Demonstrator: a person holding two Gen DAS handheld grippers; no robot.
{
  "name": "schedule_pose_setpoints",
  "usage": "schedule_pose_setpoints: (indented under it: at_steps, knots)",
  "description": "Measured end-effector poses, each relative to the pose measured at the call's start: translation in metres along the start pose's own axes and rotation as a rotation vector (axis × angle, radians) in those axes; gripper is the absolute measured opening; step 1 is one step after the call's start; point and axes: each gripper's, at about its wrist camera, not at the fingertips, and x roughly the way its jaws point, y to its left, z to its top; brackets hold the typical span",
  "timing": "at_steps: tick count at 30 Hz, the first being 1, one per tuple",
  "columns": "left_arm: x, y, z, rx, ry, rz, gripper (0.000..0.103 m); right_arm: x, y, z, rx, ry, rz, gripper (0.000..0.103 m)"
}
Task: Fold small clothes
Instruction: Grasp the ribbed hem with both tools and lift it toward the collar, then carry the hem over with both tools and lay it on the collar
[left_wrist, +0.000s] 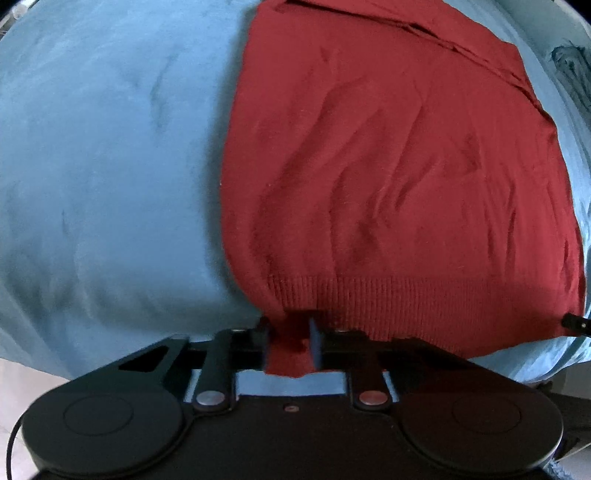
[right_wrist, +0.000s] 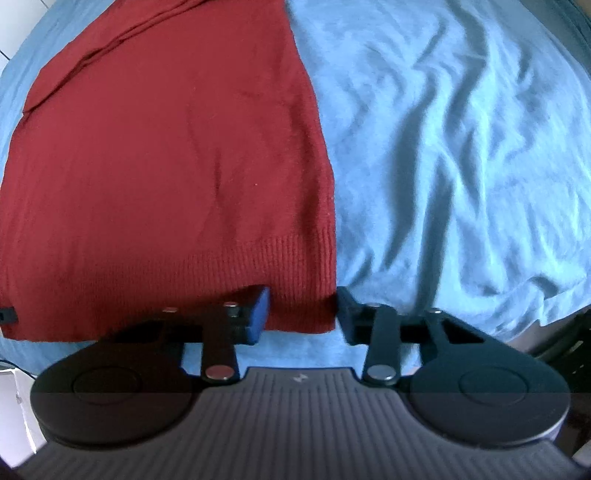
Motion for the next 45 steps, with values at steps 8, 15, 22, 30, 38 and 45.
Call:
schedule_pose_setpoints:
  at_steps: [8,15,22,30,38,45]
  knots:
    - [-0.005,-0.005,0.015,-0.024,0.04,-0.025,0.006,-0.003,0.013,0.012,-0.048,0.027,0.024,0.023]
    - [-0.046,0.0,0.033,-0.018,0.014,-0.08,0.005,-0.039,0.012,0.037,0.0,0.017,0.105,0.023]
    - [-0.121,0.005,0.079,-0.085,-0.101,-0.185,0.005,-0.106,0.023,0.093,0.045,-0.054,0.246,0.023]
    - [-0.158,0.014,0.193,-0.134,-0.313,-0.241,0.005,-0.149,0.045,0.224,0.151,-0.204,0.439,0.023]
    - [-0.06,0.004,0.348,-0.189,-0.388,-0.243,0.005,-0.062,0.069,0.368,0.209,-0.291,0.514,0.023]
    - [0.039,0.007,0.398,-0.354,-0.339,-0.203,0.005,0.053,0.081,0.42,0.279,-0.266,0.439,0.023]
